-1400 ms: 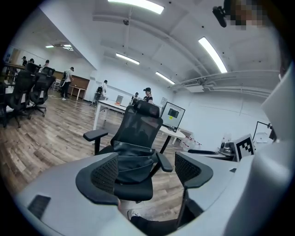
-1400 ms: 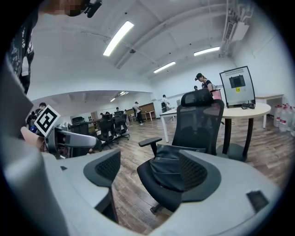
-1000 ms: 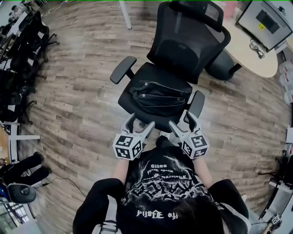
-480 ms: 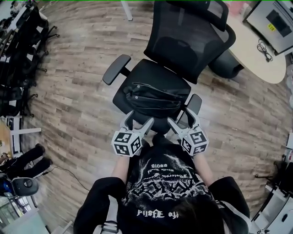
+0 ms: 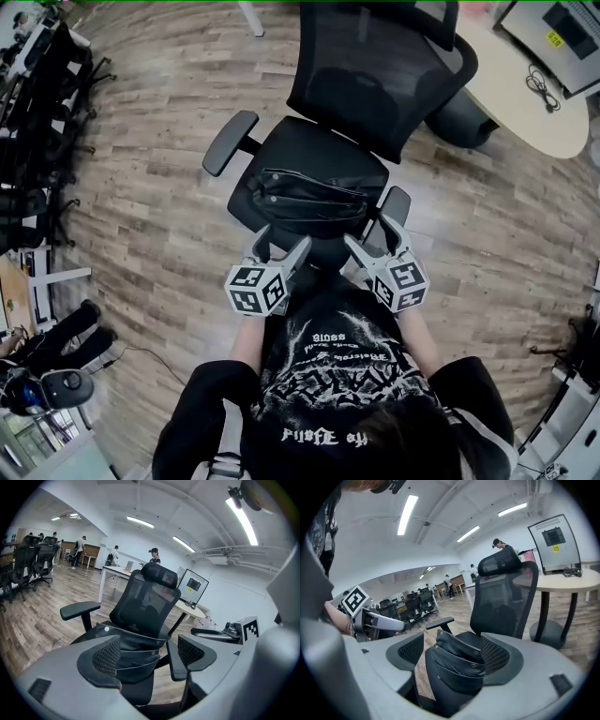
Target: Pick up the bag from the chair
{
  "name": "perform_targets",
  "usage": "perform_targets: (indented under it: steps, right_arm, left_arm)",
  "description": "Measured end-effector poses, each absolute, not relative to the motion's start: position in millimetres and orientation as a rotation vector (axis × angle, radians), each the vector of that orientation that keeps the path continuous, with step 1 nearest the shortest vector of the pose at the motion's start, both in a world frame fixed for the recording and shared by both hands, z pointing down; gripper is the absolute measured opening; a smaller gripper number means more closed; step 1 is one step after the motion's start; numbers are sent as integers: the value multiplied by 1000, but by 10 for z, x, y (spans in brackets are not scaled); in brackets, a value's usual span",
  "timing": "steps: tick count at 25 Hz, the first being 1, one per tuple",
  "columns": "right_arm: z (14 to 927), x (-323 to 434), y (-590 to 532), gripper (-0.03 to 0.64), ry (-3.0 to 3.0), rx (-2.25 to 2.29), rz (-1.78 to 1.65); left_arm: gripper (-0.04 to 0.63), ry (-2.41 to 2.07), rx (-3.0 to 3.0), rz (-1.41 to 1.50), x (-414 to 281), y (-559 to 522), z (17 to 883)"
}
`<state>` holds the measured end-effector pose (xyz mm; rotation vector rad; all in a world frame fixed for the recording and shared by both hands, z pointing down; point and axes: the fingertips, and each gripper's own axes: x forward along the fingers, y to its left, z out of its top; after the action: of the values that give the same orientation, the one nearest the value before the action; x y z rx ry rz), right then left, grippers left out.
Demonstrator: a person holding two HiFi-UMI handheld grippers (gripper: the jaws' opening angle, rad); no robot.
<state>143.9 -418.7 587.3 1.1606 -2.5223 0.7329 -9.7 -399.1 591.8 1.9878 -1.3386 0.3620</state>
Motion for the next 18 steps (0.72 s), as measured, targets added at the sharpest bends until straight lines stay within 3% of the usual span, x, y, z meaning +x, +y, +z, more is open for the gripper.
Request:
perform_targets:
  steps: [18]
  right_arm:
    - [6208,1409,-4504,377,-2418,1037,685]
  left_arm:
    - [393,-1227,2000,533,-435,-4481,6340]
